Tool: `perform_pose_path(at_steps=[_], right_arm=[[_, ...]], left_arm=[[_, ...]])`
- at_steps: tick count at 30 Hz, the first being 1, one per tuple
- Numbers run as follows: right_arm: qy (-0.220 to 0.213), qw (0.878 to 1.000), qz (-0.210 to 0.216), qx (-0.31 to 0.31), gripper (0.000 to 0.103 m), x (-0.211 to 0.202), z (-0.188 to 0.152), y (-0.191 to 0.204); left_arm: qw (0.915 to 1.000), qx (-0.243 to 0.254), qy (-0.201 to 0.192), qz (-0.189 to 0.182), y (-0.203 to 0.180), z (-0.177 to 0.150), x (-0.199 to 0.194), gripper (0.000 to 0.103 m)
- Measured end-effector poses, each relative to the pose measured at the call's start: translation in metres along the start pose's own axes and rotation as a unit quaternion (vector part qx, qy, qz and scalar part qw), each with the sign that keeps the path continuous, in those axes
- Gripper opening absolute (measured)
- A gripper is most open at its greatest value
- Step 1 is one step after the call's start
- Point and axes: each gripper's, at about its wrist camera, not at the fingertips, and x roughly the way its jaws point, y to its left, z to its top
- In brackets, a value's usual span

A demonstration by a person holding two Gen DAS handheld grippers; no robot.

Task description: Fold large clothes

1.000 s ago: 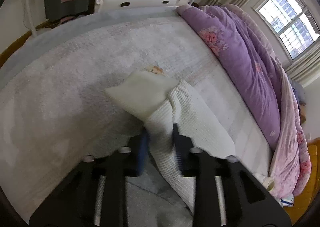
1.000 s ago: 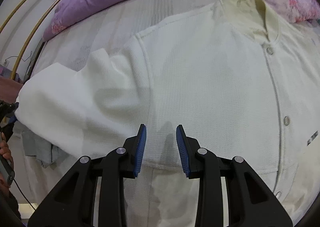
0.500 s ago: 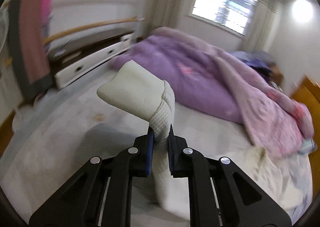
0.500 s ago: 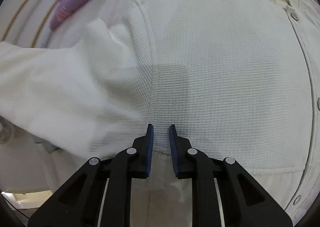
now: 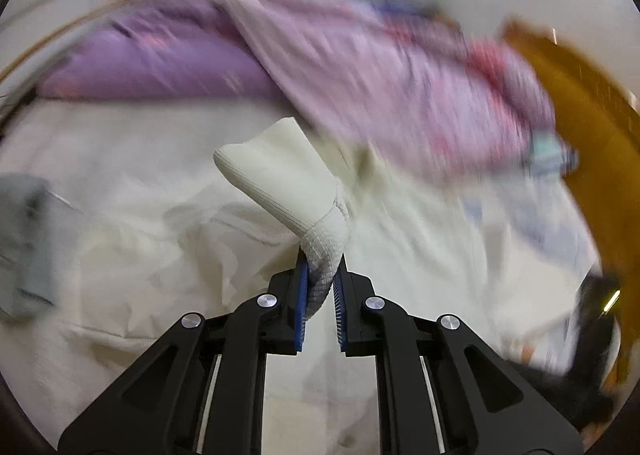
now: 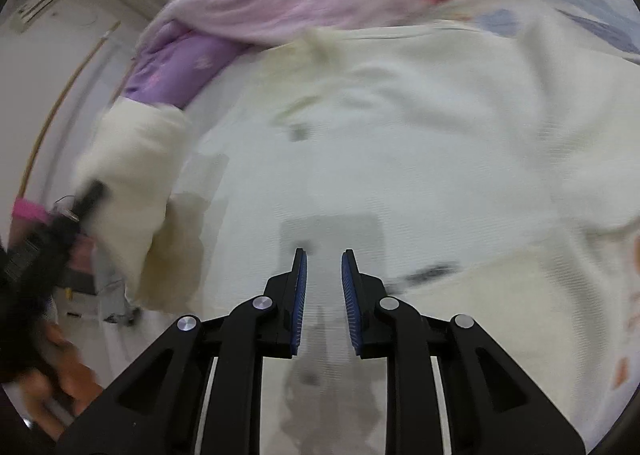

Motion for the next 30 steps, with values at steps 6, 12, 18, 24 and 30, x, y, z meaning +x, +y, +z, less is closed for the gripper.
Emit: perform_pose_path(at_steps=[6,12,18,24,30], right_arm=[[0.011,0.998,-0.005,0.063,0.051,0.008,-0.006,-0.046],[0.021,0.998,0.029,0.044,0.054,0.015,-0.013,-0.025],[0.039,0.998,-0.040,0.024,0.064,0.039,-0.018,-0.001],[0.064,0.996,-0.026,0.049,0.064,0.055,-0.022,-0.010],[0.103,0.995,-0.011,-0.004,0.011,0.076,-0.010,0.006]], left_arm=[[0.9951,0.019,0.093,0.029,-0.026,-0.047,0.049,0.062],[0.9967,-0.052,0.044,0.044,0.019,-0.050,0.007,0.089],[0.9763,-0.137,0.090,0.141,0.089,-0.064,0.013,0.089],[0.9610,-0.187,0.101,0.177,0.135,-0.066,0.010,0.089],[0.9580,-0.194,0.107,0.182,0.142,-0.060,0.011,0.089]])
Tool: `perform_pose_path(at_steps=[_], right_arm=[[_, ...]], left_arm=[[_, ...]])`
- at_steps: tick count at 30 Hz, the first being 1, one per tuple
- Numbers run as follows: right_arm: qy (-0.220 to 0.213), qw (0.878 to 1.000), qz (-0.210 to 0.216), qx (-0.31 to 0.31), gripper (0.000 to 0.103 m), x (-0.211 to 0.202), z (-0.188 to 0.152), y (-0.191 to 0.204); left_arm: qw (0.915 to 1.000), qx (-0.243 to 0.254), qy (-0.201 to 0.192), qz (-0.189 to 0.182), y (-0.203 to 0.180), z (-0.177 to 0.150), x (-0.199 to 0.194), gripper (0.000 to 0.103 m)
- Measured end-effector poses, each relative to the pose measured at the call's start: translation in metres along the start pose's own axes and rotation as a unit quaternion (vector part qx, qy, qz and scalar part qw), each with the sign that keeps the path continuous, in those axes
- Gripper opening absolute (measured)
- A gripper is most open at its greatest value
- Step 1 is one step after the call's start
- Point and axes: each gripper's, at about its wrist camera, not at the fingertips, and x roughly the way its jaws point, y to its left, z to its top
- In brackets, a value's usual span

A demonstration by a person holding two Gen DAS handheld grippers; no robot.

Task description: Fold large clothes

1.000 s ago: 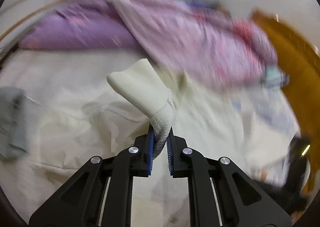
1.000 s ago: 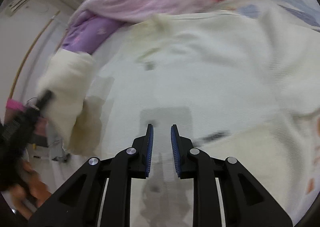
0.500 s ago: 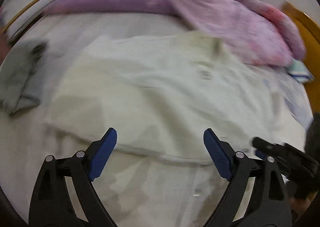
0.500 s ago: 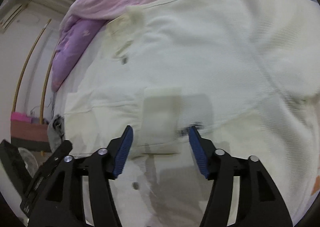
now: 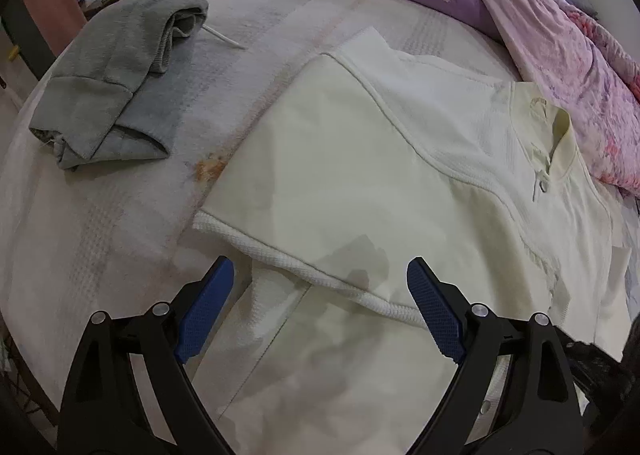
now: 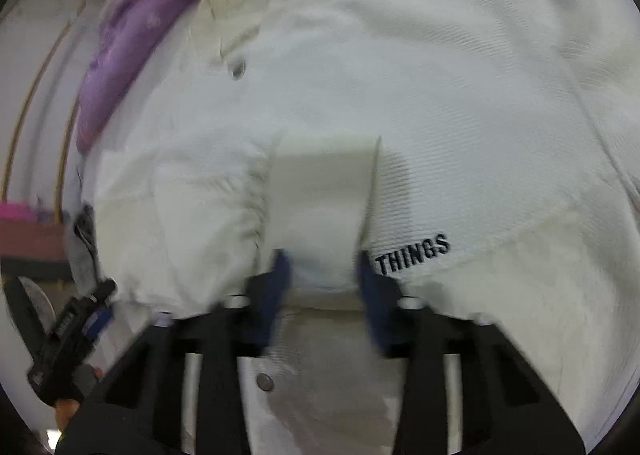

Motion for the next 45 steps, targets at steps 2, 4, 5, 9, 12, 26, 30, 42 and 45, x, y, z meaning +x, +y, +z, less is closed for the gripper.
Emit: perform_pose_path(at_steps=[2,4,5,9,12,26,30,42,45], right_arm=[[-0.022,1.000,0.006,-0.015,0.009,-0.014,0.008,0.000],[-0.061,0.997,-0.002,-0.038,0.009,-0.041,0.017,-0.001],[-0.076,0.996,-0.001,-0.042,0.008,-0.053,0.020,-0.003],[-0.158,0.986,-0.029,-0.055,0.008,-0.107,0.047,-0.025],[-0.170,0.982,-0.069,-0.037,0.008,-0.119,0.065,-0.056],[-0.151,0.986,-0.029,0.059,0.054,-0.122,0.053,-0.146],[-0.200,0.974,-0.042,0.100,0.054,-0.162,0.042,-0.187],[-0.285,0.886,-0.040,0.362,0.060,-0.218,0.000,-0.387],[-0.274,0.880,-0.038,0.387,0.059,-0.203,0.002,-0.406]], left_arm=[[1.0000,0.003,0.001,-0.003,0.002,0.000,-0.004,0.089],[0.9999,0.006,-0.005,-0.008,-0.003,0.000,-0.009,0.089],[0.9999,0.008,-0.006,-0.011,-0.006,0.002,-0.009,0.089],[0.9996,0.017,-0.011,-0.019,-0.028,0.009,-0.011,0.089],[0.9992,0.032,-0.009,-0.021,-0.047,0.012,-0.009,0.089],[0.9918,0.109,0.026,-0.061,-0.142,-0.012,-0.005,0.089],[0.9803,0.167,0.036,-0.098,-0.210,-0.035,-0.011,0.089],[0.9499,0.281,0.062,-0.123,-0.337,-0.091,0.004,0.089],[0.9451,0.293,0.064,-0.129,-0.342,-0.094,0.002,0.089]])
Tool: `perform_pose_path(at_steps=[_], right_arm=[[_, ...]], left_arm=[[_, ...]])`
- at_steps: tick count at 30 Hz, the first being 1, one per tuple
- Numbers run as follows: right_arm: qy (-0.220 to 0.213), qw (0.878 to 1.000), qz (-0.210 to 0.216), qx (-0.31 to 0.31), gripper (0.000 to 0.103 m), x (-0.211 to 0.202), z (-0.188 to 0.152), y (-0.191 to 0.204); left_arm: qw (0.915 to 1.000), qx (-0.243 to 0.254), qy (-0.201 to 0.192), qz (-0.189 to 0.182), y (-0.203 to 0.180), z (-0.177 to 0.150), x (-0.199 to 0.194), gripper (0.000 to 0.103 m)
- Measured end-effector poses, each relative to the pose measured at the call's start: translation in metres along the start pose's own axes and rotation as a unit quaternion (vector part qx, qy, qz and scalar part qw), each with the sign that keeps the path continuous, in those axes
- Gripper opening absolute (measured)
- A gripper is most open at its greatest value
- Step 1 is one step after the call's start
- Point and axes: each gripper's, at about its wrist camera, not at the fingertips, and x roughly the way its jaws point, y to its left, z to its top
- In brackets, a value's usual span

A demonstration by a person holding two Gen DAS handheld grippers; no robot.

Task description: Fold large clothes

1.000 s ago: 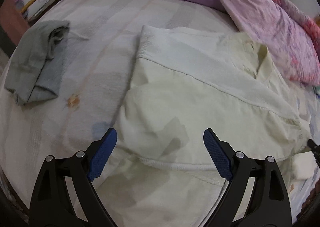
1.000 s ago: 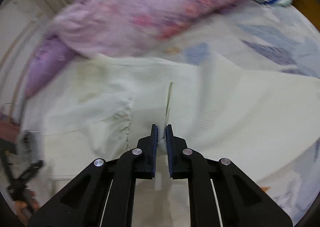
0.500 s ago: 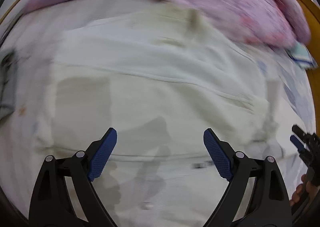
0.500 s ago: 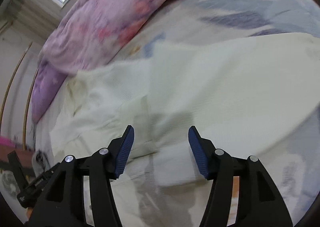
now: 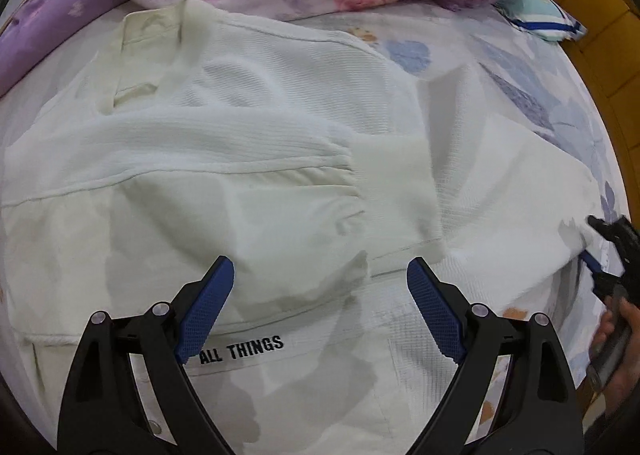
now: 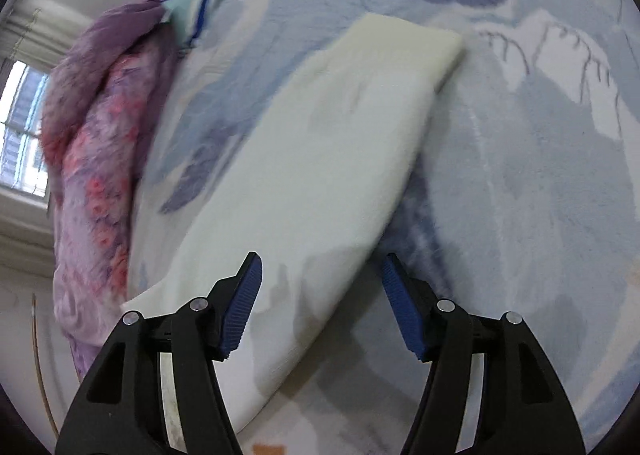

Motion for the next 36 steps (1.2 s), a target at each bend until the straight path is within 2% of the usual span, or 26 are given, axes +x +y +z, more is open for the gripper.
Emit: perform_pose_path(at_steps=[1,3,4,5,8,9,10,12,14,15,16,19,21,22,24,25,26,27,29,32,36], right_arm=[[-0.010,1.000,0.012,0.007,0.059,0.001,0.002,-0.002],[-0.025,0.999,0.040,-0.009,0.019,-0.001,0.005,0.010],[-0.032,0.998,0.046,-0.026,0.004,-0.005,0.006,0.021],[-0.040,0.997,0.057,-0.041,0.004,-0.009,0.005,0.030],[-0.045,0.979,0.117,-0.164,0.003,-0.029,-0.014,0.097],[-0.023,0.964,0.152,-0.216,0.003,-0.032,-0.036,0.131],[-0.008,0.955,0.169,-0.245,0.003,-0.032,-0.051,0.149],[0.058,0.917,0.215,-0.330,0.003,-0.026,-0.116,0.203],[0.120,0.891,0.234,-0.371,0.004,-0.010,-0.174,0.234],[0.143,0.883,0.233,-0.381,0.005,-0.002,-0.194,0.241],[0.173,0.875,0.214,-0.397,0.009,0.012,-0.218,0.247],[0.234,0.864,0.140,-0.423,0.011,0.049,-0.267,0.242],[0.240,0.865,0.105,-0.429,0.012,0.058,-0.276,0.229],[0.243,0.866,0.104,-0.426,0.012,0.058,-0.275,0.225],[0.237,0.867,0.098,-0.428,0.020,0.046,-0.272,0.215],[0.235,0.867,0.099,-0.428,0.033,0.040,-0.270,0.213],[0.221,0.872,0.102,-0.424,0.058,0.030,-0.263,0.209],[0.208,0.876,0.106,-0.421,0.062,0.021,-0.267,0.203],[0.186,0.883,0.106,-0.417,0.064,0.008,-0.253,0.196],[0.140,0.904,0.093,-0.393,0.064,-0.005,-0.219,0.175],[0.120,0.929,0.074,-0.343,0.064,-0.001,-0.180,0.150]], left_arm=[[1.0000,0.002,0.001,-0.001,0.000,0.000,0.000,0.089],[1.0000,-0.003,0.008,-0.002,0.002,0.000,0.000,0.089],[0.9999,-0.010,0.009,-0.003,0.006,0.001,-0.001,0.089],[0.9998,-0.017,0.007,-0.006,0.009,0.003,-0.004,0.089],[0.9981,-0.056,-0.010,-0.023,0.029,0.006,-0.019,0.089],[0.9971,-0.068,-0.015,-0.030,0.035,0.007,-0.024,0.089],[0.9956,-0.083,-0.023,-0.037,0.043,0.008,-0.030,0.089],[0.9904,-0.122,-0.036,-0.052,0.062,0.010,-0.042,0.089],[0.9829,-0.164,-0.051,-0.065,0.084,0.008,-0.053,0.089],[0.9813,-0.173,-0.053,-0.066,0.089,0.007,-0.055,0.089],[0.9801,-0.179,-0.055,-0.066,0.095,0.007,-0.057,0.089],[0.9803,-0.182,-0.049,-0.059,0.105,0.005,-0.055,0.089],[0.9808,-0.183,-0.042,-0.055,0.107,0.003,-0.049,0.089],[0.9808,-0.184,-0.031,-0.056,0.108,0.002,-0.044,0.089],[0.9797,-0.187,-0.016,-0.071,0.105,0.000,-0.036,0.089],[0.9801,-0.184,-0.013,-0.072,0.100,-0.001,-0.033,0.089],[0.9812,-0.178,-0.012,-0.074,0.093,0.000,-0.032,0.089],[0.9819,-0.172,-0.013,-0.078,0.090,-0.001,-0.032,0.089],[0.9844,-0.155,-0.013,-0.082,0.076,0.000,-0.031,0.089],[0.9917,-0.099,-0.018,-0.080,0.040,0.003,-0.031,0.089],[0.9980,0.004,-0.030,-0.056,-0.018,0.004,-0.024,0.089]])
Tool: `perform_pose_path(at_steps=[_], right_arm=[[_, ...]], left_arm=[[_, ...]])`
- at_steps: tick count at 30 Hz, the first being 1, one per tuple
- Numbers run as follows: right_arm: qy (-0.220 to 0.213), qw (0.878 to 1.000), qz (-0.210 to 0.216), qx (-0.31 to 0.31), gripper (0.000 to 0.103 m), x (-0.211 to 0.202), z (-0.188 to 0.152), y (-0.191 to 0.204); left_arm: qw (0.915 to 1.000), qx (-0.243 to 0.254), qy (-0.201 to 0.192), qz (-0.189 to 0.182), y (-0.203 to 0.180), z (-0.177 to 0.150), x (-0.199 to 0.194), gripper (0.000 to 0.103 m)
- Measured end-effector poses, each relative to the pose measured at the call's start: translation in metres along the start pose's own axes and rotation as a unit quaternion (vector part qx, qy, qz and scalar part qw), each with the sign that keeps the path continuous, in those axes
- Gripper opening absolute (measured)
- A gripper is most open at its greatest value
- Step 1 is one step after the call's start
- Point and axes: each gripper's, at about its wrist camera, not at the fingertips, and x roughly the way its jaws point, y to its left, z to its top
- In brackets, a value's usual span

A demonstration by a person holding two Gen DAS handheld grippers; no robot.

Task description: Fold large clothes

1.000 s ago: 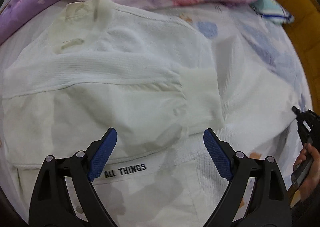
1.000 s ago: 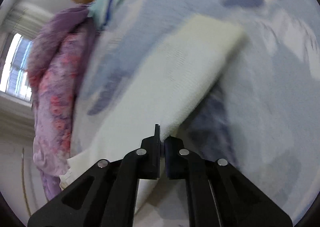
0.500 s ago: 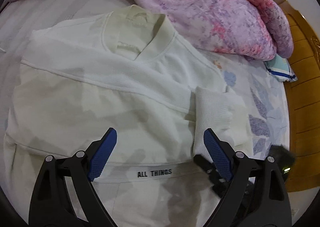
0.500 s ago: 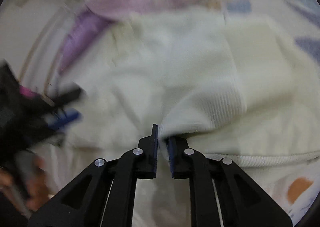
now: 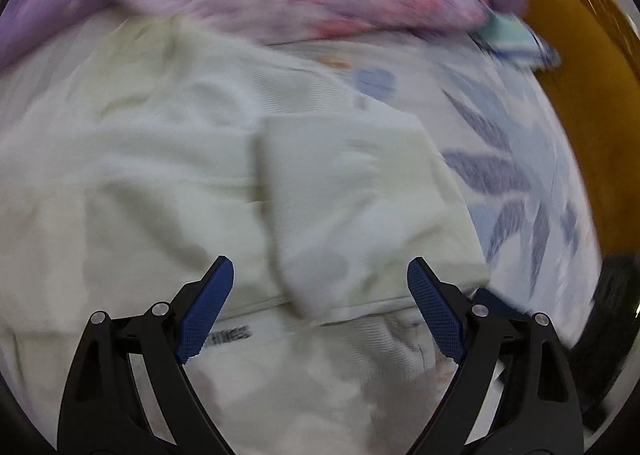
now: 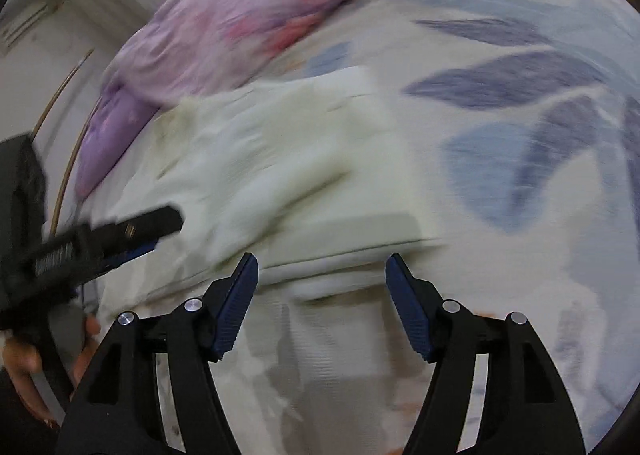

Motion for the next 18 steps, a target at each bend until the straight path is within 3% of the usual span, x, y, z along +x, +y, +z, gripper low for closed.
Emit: perform_pose_path(at_steps=[4,7,9,10,12,13,14,16,18], right_arm=[[-0.006,1.000,-0.010,0.026,0.064,-0.007,0.001,-0.025],[-0.011,0.999,-0.015,0.032,0.064,-0.016,-0.001,-0.037],[-0.016,0.999,-0.015,0.040,0.064,-0.027,-0.007,-0.051],[-0.016,0.999,-0.015,0.046,0.064,-0.026,-0.007,-0.053],[-0.017,0.998,-0.014,0.056,0.064,-0.024,-0.008,-0.055],[-0.016,0.998,-0.013,0.058,0.064,-0.024,-0.009,-0.056],[-0.016,0.998,-0.011,0.060,0.064,-0.025,-0.009,-0.057],[-0.018,0.998,-0.008,0.059,0.064,-0.028,-0.010,-0.054],[-0.021,0.998,-0.007,0.058,0.064,-0.027,-0.010,-0.048]], left_arm=[[0.9940,0.089,-0.021,0.060,-0.041,-0.005,0.021,0.089],[0.9937,0.086,-0.028,0.065,-0.051,0.004,0.035,0.089],[0.9919,0.098,-0.004,0.080,-0.060,0.010,0.055,0.088],[0.9906,0.107,0.007,0.085,-0.062,0.010,0.063,0.082],[0.9867,0.124,0.025,0.102,-0.061,0.007,0.077,0.058],[0.9879,0.122,0.023,0.093,-0.059,0.008,0.075,0.037],[0.9911,0.110,0.015,0.074,-0.053,0.010,0.068,0.023],[0.9970,0.068,-0.028,0.024,-0.033,0.015,0.037,0.022],[0.9970,0.044,-0.063,0.010,-0.014,0.018,0.010,0.020]])
